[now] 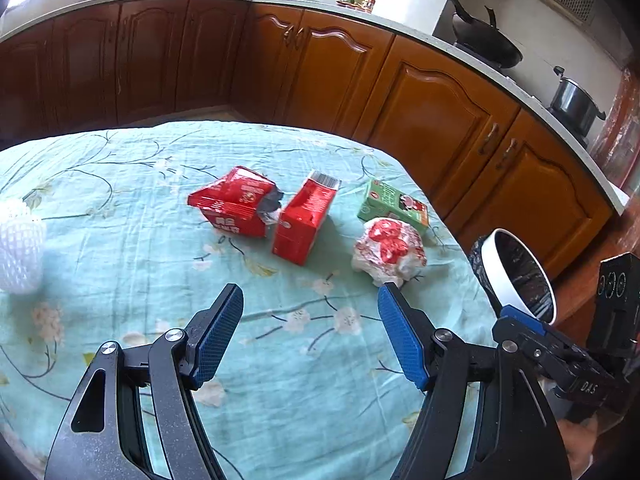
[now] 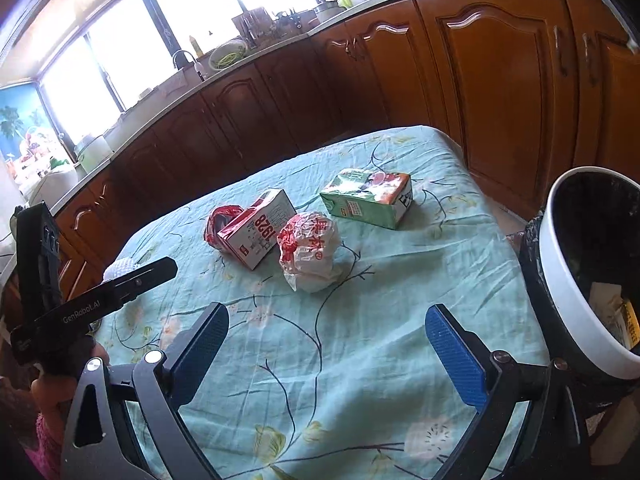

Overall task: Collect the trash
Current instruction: 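Move both open tools back toward the red boxes and bag on the table, then grasp the red snack bag with the left tool while the right tool grasps the red-white bag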

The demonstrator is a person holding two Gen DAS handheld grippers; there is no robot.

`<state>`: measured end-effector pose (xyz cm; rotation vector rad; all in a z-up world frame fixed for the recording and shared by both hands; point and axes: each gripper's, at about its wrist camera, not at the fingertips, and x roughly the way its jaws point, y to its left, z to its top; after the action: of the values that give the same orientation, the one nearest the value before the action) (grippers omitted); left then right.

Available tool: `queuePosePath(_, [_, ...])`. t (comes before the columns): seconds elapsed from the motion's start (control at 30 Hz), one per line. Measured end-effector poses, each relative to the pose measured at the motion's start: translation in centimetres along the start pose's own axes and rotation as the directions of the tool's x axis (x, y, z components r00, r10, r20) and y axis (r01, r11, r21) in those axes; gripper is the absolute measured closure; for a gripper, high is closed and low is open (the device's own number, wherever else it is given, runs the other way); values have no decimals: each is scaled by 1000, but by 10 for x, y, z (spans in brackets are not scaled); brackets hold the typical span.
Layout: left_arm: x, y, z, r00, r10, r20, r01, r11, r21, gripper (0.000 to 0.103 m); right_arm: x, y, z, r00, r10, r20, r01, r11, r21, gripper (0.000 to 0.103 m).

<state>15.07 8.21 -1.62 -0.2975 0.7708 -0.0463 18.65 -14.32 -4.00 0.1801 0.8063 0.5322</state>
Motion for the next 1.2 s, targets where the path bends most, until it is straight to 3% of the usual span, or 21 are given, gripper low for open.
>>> queuePosePath(0.27, [21,36,34,994,105,11,-105,994,-11,32,34,5,20,1000,7,-30,-7,1000,1,4])
queuePosePath(0.53, [63,44,57,993,105,-51,-104,994,12,32,64,4,35,999,12,-52,-11,1000,14,9])
queuePosePath(0.63, [79,42,61,990,119,-71,-117,992,37,32,74,4,39,998,11,-58,-10,1000,15,22])
queuePosePath(0.7, [88,41,62,989,118,-85,-114,992,46,33,79,2,39,997,8,-71,-7,1000,18,39])
queuePosePath(0.73, [91,41,62,989,118,-90,-114,992,49,33,81,1,38,997,15,-75,-14,1000,22,54])
queuePosePath(0.77, [93,41,62,989,116,-88,-112,992,50,41,81,-1,37,997,32,-74,-30,999,30,64])
queuePosePath(0.87, [94,41,62,990,101,-93,-97,994,49,66,73,4,36,998,32,-47,-31,999,12,73])
queuePosePath(1.03, [80,41,56,992,113,-62,-109,992,60,73,49,3,32,999,51,-7,-51,998,27,76])
queuePosePath(1.07, [74,42,53,992,110,-56,-107,993,53,90,43,1,31,998,55,2,-55,998,31,76])
queuePosePath(1.1, [69,44,51,993,103,-58,-101,994,44,96,37,-1,30,998,58,12,-58,998,33,76])
queuePosePath(1.2, [53,46,46,996,76,-40,-75,997,11,97,19,-6,26,997,66,37,-68,997,43,76])
